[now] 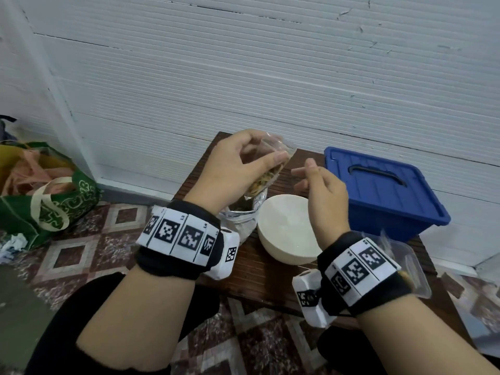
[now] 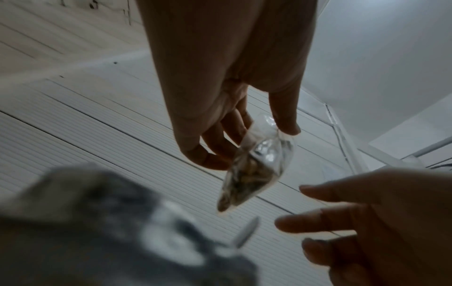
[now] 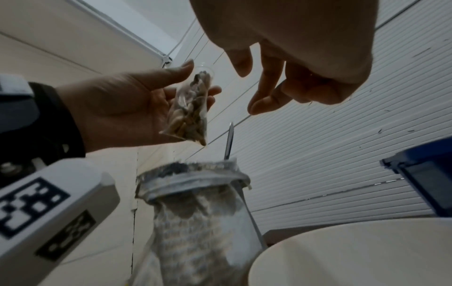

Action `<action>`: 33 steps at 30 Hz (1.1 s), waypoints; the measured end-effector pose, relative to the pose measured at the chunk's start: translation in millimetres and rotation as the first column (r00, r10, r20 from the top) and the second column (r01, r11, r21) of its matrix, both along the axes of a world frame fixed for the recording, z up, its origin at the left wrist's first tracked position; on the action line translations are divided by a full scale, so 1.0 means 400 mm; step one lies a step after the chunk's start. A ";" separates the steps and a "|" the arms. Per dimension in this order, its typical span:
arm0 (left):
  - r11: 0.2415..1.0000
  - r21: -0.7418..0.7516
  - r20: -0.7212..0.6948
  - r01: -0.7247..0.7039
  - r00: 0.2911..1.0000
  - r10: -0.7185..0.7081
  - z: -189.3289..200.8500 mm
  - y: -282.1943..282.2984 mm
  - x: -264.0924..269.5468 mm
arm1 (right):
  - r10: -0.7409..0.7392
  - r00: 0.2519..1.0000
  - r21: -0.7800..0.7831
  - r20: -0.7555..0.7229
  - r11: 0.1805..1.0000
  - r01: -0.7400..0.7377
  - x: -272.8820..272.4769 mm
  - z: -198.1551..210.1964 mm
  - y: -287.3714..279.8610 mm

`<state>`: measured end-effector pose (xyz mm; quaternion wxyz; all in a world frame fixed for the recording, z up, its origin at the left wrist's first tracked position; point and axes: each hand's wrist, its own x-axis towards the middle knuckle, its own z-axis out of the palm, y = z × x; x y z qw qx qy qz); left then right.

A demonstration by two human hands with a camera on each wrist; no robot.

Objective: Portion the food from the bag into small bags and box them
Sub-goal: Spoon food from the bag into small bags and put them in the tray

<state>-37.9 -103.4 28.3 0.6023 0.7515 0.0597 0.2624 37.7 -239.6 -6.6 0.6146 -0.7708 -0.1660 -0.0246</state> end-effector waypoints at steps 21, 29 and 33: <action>0.959 0.181 -0.060 0.218 0.976 -0.211 -0.167 -0.281 0.089 | -0.054 0.998 -0.114 -0.021 0.992 0.051 0.031 0.007 -0.290; 0.949 0.121 -0.146 0.291 0.951 -0.273 -0.204 -0.274 0.105 | 0.020 0.999 -0.175 -0.040 0.984 -0.026 0.040 0.020 -0.323; 0.967 0.104 -0.110 0.234 0.969 -0.222 -0.211 -0.269 0.107 | 0.063 0.996 -0.178 -0.065 0.981 -0.074 0.032 0.026 -0.315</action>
